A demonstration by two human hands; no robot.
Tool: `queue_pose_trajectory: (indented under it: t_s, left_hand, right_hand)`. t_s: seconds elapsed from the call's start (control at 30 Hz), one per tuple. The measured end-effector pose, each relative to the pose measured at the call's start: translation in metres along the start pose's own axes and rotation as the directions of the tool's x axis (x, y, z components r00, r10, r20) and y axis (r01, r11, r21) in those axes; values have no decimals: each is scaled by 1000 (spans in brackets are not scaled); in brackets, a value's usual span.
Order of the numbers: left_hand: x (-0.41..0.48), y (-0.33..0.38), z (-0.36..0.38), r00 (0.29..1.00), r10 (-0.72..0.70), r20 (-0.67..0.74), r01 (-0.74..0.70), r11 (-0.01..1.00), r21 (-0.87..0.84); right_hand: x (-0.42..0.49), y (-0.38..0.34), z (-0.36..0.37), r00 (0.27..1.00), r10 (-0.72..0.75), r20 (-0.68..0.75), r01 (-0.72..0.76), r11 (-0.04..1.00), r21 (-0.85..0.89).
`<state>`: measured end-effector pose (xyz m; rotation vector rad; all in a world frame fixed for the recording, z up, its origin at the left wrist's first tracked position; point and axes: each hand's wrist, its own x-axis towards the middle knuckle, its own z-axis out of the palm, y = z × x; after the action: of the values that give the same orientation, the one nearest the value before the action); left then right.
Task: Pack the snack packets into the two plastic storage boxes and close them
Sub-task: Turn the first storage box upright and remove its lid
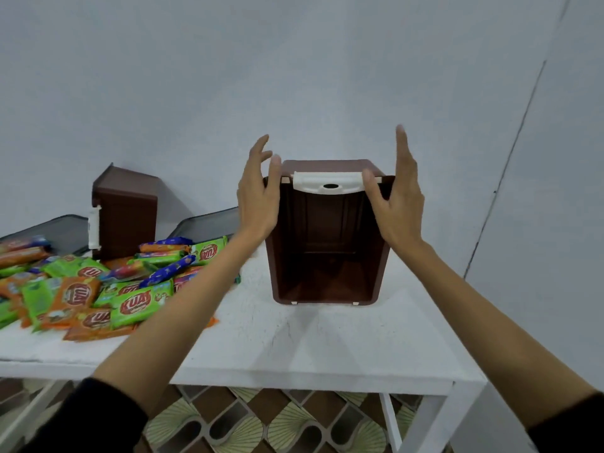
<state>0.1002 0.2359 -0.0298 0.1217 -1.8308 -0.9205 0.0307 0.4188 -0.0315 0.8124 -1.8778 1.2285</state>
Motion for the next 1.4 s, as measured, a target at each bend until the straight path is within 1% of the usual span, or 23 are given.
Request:
queue_pose_trajectory:
  t_s: [0.03,0.07,0.1,0.17,0.2,0.27,0.37,0.43,0.53,0.6,0.67,0.7,0.73,0.8,0.9,0.97,1.03,1.13,1.2,1.27,1.33,1.4]
  left_hand:
    - [-13,-7,2,997,79,-18,-79,997,-22]
    - [-26,-17,4,991,135,6,-135,991,-17]
    - [-40,-27,8,985,164,62,-164,986,0]
    - [-65,-43,14,975,136,173,-148,987,59]
    - [-76,-51,17,972,114,205,-138,985,105]
    - [-93,-62,20,966,105,235,-152,969,192]
    - [-104,-69,19,964,100,248,-166,952,259]
    - [-102,-64,19,961,125,246,-192,944,270]
    - [-85,-45,17,962,133,240,-202,934,294]
    - [-68,-29,15,964,79,252,-164,928,334]
    - [-51,-14,15,955,-43,294,-78,918,388]
    - [-43,-8,16,939,-112,324,-43,898,438]
    - [-36,-5,18,914,-185,361,-21,867,498]
    - [-30,-6,22,849,-306,431,-7,808,588]
    - [-36,-25,25,757,-425,495,16,770,638]
    - [-44,-39,28,705,-492,510,50,753,656]
    - [-50,-49,30,682,-527,508,75,740,668]
    - [-49,-54,30,659,-549,514,103,743,661]
    - [-49,-53,28,629,-566,532,73,725,685]
    - [-54,-44,28,622,-564,543,15,702,712]
    - [-70,-26,29,638,-525,564,-11,725,689]
    - [-95,-7,29,642,-474,602,-1,785,620]
  right_hand:
    - [-11,7,2,999,-50,-15,49,999,-15]
    - [-22,14,5,997,-75,-11,75,997,-27]
    - [-32,22,8,997,-78,5,79,996,-35]
    - [-53,36,13,997,-28,67,31,999,-40]
    - [-64,44,15,995,3,101,2,999,-46]
    - [-84,57,17,989,13,150,-4,998,-57]
    - [-105,68,19,976,-3,219,16,998,-60]
    - [-107,67,19,978,13,208,4,997,-80]
    - [-90,56,12,989,14,147,10,986,-164]
    - [-71,47,4,987,45,153,-13,980,-199]
    - [-53,41,-3,961,152,231,-99,969,-227]
    - [-46,39,-5,931,222,288,-152,957,-246]
    - [-42,39,-5,897,286,338,-198,942,-271]
    - [-39,40,-4,841,365,400,-244,915,-321]
    - [-50,43,0,775,436,457,-275,884,-378]
    - [-60,45,5,736,477,480,-301,866,-399]
    - [-65,49,10,715,501,488,-313,853,-418]
    - [-66,57,18,707,520,481,-307,837,-453]
    - [-67,62,20,690,543,479,-319,822,-472]
    - [-69,65,24,642,588,492,-366,799,-477]
    - [-71,68,27,602,613,512,-361,780,-511]
    - [-69,69,29,616,554,560,-262,815,-517]
